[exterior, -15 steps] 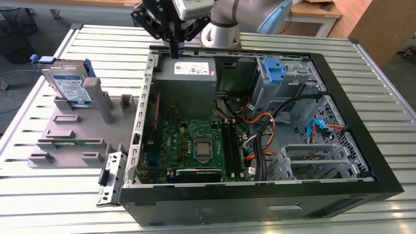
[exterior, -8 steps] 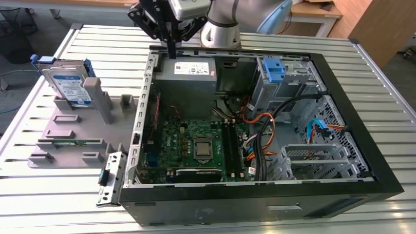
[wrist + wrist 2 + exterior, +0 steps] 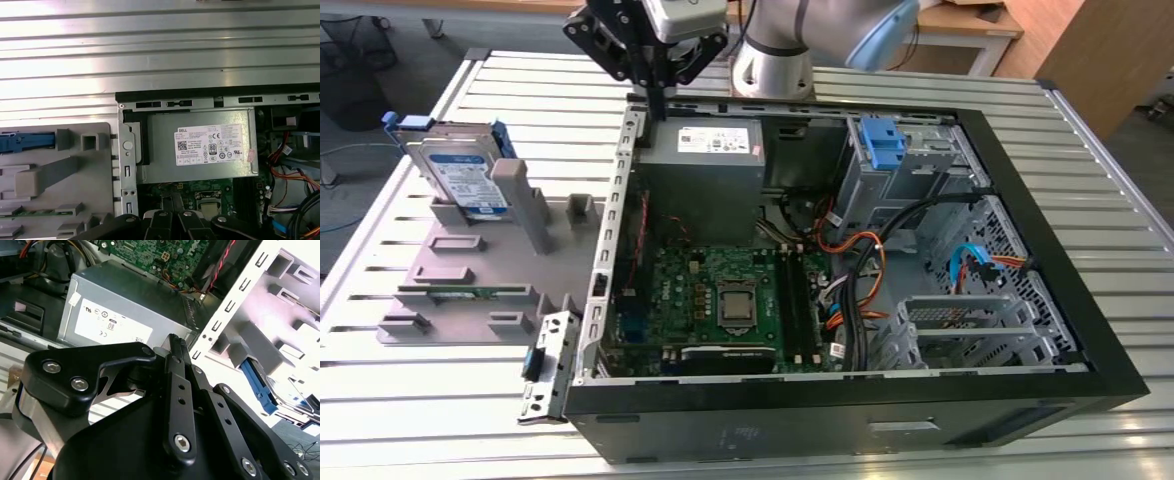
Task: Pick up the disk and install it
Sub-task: 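Reach for the disk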
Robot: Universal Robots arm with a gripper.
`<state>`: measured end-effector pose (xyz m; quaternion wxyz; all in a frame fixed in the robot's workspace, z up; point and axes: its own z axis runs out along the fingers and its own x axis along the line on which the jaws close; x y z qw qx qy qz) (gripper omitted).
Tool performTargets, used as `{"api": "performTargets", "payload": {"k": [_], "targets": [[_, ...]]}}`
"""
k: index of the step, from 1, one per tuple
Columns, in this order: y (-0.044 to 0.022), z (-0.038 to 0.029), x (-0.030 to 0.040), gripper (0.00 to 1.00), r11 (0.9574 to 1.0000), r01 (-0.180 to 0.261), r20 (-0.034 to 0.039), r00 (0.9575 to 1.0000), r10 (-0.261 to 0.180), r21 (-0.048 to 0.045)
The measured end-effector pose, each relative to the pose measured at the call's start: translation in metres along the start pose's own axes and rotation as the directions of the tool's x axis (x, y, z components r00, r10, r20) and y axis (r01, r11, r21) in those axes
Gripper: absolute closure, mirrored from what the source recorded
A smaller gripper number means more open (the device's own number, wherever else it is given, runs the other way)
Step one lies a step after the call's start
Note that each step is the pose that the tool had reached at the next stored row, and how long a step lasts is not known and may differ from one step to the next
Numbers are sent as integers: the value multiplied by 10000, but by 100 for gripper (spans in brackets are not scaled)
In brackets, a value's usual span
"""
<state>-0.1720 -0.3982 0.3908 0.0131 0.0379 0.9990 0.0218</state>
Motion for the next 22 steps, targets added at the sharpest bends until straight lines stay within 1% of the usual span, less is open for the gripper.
{"api": "performTargets", "payload": {"k": [14,22], "targets": [[-9,12,310,89,10000,0,0,10000,0,0],[-5,21,476,89,10000,0,0,10000,0,0]]}}
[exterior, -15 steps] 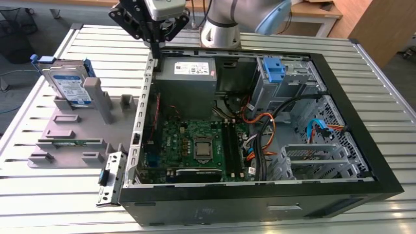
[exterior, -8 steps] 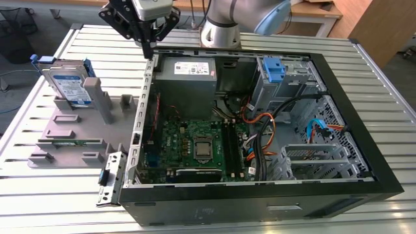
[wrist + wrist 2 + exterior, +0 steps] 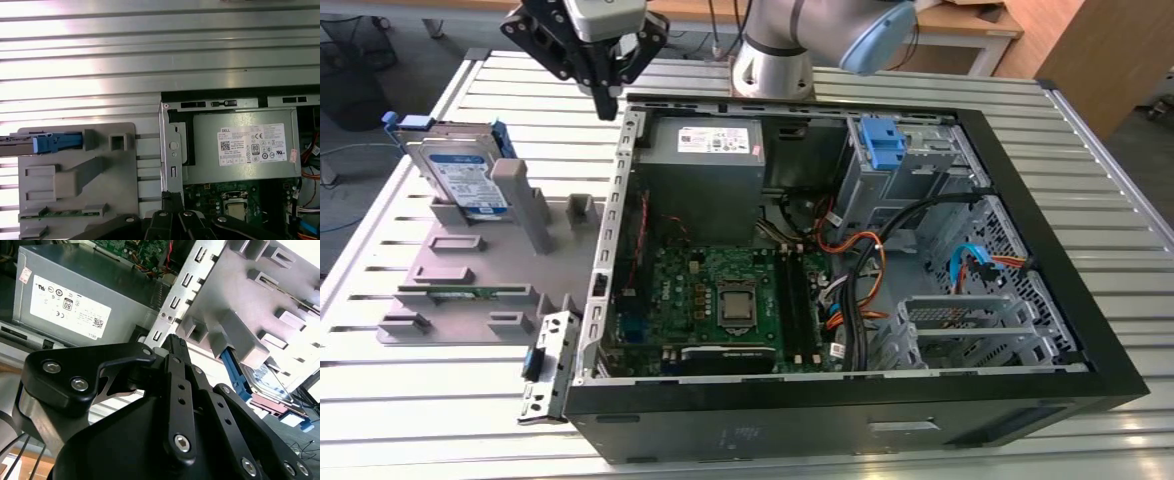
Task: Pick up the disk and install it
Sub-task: 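Reach for the disk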
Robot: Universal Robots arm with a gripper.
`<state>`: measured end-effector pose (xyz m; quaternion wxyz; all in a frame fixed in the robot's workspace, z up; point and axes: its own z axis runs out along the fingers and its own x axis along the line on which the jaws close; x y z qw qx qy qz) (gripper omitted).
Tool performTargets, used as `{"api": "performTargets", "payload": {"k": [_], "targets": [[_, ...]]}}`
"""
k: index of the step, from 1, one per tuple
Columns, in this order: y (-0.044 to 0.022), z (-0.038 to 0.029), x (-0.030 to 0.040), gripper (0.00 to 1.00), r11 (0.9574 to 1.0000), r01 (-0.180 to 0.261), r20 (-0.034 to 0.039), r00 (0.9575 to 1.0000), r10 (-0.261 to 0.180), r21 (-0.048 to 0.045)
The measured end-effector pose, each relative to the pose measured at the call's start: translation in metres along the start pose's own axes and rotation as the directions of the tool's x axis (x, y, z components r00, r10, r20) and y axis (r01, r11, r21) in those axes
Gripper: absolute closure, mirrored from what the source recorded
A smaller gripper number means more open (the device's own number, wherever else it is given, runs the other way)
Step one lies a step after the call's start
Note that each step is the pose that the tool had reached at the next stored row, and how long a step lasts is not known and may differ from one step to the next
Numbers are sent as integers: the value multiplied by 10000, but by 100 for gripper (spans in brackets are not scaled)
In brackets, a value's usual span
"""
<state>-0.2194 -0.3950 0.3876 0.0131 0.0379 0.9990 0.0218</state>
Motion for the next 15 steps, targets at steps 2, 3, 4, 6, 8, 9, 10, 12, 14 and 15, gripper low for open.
{"api": "performTargets", "payload": {"k": [2,3,4,6,8,9,10,12,14,15], "targets": [[1,2,38,89,10000,0,0,10000,0,0],[1,3,56,89,10000,0,0,10000,0,-1],[2,4,74,89,10000,1,0,10000,-1,-1],[2,6,109,89,10000,1,0,10000,-1,-1],[4,8,143,89,10000,1,0,10000,-1,-1],[5,8,160,89,10000,1,0,10000,-1,0],[5,9,176,89,10000,0,-1,10000,0,0],[5,11,206,89,10000,0,0,10000,0,0],[5,12,235,89,10000,1,0,10000,-1,-1],[5,13,249,89,10000,0,0,10000,0,-1]]}}
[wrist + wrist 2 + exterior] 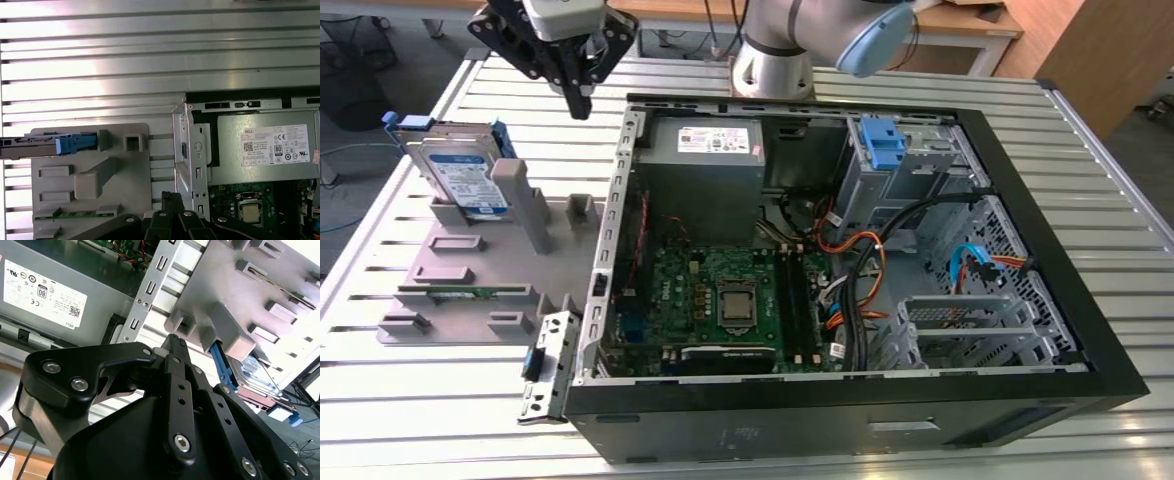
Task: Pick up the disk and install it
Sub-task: 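Reach for the disk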
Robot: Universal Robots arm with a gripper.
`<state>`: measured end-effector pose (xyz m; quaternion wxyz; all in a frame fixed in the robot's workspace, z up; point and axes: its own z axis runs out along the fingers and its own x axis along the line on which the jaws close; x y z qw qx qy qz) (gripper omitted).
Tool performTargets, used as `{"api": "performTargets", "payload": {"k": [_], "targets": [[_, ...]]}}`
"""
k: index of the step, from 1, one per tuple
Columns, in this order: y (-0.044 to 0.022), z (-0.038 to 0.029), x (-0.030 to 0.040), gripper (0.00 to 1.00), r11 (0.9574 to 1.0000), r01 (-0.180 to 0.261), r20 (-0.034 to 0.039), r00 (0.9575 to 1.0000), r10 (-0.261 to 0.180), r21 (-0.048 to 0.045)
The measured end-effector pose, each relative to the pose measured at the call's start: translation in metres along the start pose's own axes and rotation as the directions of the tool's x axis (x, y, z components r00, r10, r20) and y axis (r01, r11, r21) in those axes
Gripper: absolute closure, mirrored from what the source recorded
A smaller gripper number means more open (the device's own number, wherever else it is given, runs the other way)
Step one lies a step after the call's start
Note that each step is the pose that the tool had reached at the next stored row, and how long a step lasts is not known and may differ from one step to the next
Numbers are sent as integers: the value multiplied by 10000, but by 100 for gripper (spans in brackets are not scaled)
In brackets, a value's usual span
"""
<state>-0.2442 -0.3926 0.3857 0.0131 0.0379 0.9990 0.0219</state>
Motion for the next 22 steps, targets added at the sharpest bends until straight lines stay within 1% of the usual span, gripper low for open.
{"api": "performTargets", "payload": {"k": [9,22], "targets": [[2,7,143,89,10000,0,0,10000,0,0],[4,16,379,89,10000,-1,0,10000,1,0]]}}
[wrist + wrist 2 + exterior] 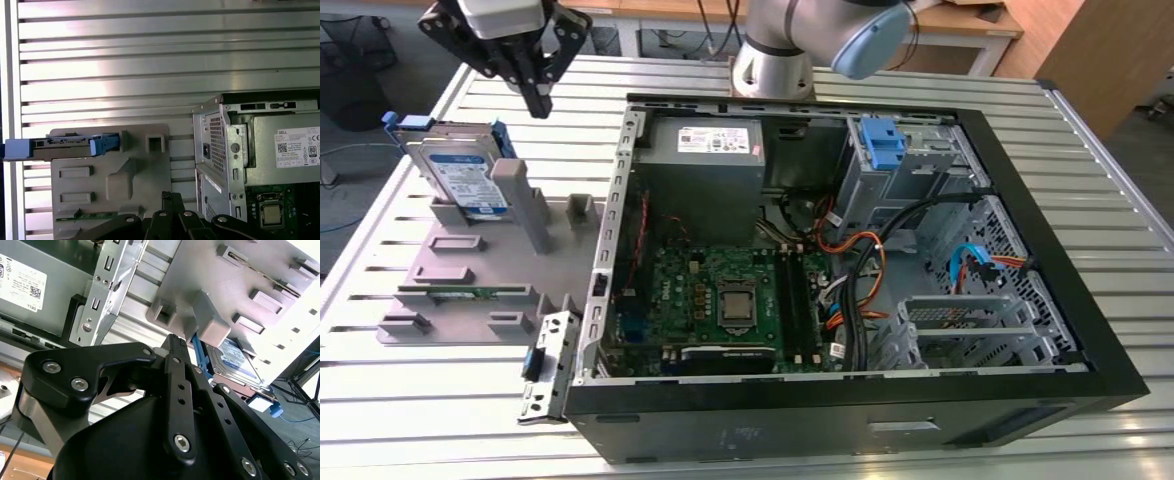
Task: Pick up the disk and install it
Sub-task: 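Reach for the disk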
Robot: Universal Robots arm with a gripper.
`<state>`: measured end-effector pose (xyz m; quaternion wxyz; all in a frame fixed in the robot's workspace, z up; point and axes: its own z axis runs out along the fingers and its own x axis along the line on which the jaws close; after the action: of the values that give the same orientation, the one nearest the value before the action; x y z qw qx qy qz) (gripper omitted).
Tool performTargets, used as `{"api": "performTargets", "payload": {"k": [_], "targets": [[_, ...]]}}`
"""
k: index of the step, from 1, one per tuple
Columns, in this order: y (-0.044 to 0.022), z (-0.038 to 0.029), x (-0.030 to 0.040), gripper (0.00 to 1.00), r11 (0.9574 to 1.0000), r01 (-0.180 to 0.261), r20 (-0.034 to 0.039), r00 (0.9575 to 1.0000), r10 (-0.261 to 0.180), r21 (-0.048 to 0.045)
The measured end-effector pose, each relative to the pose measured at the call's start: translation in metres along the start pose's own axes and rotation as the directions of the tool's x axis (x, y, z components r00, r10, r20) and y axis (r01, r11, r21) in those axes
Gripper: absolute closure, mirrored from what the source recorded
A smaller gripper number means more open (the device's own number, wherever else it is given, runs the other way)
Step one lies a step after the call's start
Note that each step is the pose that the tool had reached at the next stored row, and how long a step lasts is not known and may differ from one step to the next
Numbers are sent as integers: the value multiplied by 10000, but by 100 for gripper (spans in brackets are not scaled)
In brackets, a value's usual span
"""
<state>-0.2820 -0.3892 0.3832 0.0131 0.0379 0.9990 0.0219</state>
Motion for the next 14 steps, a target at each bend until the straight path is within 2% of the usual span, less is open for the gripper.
{"api": "performTargets", "payload": {"k": [14], "targets": [[-5,9,252,89,10000,0,0,10000,0,0]]}}
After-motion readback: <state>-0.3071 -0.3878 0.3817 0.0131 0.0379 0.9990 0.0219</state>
